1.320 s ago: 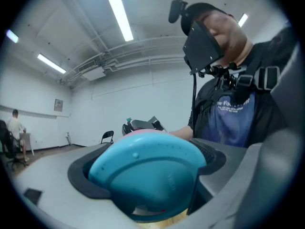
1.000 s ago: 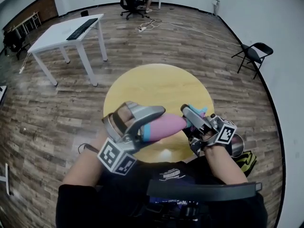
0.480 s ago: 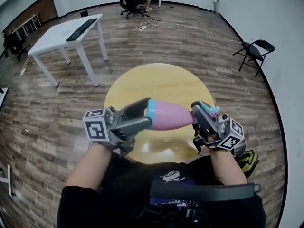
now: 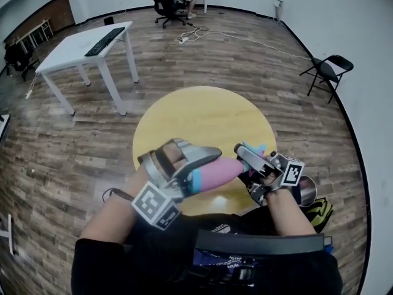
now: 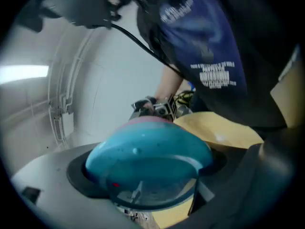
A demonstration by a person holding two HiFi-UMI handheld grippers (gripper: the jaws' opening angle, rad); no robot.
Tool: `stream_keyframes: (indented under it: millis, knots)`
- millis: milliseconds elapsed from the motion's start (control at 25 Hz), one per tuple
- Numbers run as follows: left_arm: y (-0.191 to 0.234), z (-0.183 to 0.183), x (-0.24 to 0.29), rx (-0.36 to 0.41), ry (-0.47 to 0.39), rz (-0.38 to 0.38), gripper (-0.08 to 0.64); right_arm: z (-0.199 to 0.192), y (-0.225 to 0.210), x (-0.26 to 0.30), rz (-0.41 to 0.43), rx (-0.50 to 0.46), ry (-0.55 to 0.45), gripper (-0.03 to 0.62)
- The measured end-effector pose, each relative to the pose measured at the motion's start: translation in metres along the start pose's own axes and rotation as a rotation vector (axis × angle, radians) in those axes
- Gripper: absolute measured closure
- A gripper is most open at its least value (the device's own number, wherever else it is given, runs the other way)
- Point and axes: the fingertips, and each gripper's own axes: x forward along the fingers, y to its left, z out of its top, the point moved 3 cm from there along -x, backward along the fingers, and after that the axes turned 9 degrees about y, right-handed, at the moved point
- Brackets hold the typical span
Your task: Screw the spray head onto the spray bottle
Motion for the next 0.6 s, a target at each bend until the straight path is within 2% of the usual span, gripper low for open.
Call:
stream_keyframes:
  millis: [40,80,120,160,240,280,320,360,400,440,520,600]
  knots:
    - [0.000,-0.006,0.002,0.008,0.021,0.028,0.026,0.001,0.004,0.004,-0.006,-0.005,-0.011,0.555]
    - [0.006,-0.013,0.000,-0.104,-0.012,0.032,0.026,0.004,0.008,0.006,-0.010,-0.035,-0.030,0.557]
    - [0.018,-0.022,-0.007,-0.309,-0.099,0.020,0.026,0.011,0.012,0.007,-0.008,-0.082,-0.060,0.557]
    - [0.034,-0.033,-0.018,-0.579,-0.240,-0.007,0.021,0.019,0.017,0.006,-0.006,-0.142,-0.101,0.558]
    - [0.063,-0.063,-0.038,-1.199,-0.618,-0.105,0.020,0.035,0.027,0.000,-0.024,-0.290,-0.163,0.558]
    - [0.073,-0.078,-0.044,-1.485,-0.805,-0.174,0.020,0.037,0.032,-0.003,-0.052,-0.380,-0.160,0.558]
    - [0.078,-0.088,-0.044,-1.707,-0.950,-0.252,0.020,0.036,0.036,-0.004,-0.088,-0.479,-0.131,0.558]
    - [0.078,-0.090,-0.041,-1.837,-1.027,-0.328,0.020,0.032,0.040,-0.003,-0.121,-0.573,-0.089,0.558]
    - [0.073,-0.082,-0.034,-1.878,-1.023,-0.388,0.019,0.025,0.044,0.001,-0.135,-0.647,-0.047,0.558]
    - [0.067,-0.069,-0.026,-1.848,-0.957,-0.426,0.018,0.018,0.049,0.007,-0.126,-0.691,-0.014,0.558]
    - [0.058,-0.039,-0.011,-1.692,-0.800,-0.461,0.017,0.011,0.054,0.017,-0.084,-0.708,0.024,0.558]
    - [0.059,-0.022,-0.008,-1.538,-0.730,-0.456,0.018,0.013,0.051,0.017,-0.061,-0.655,0.025,0.557]
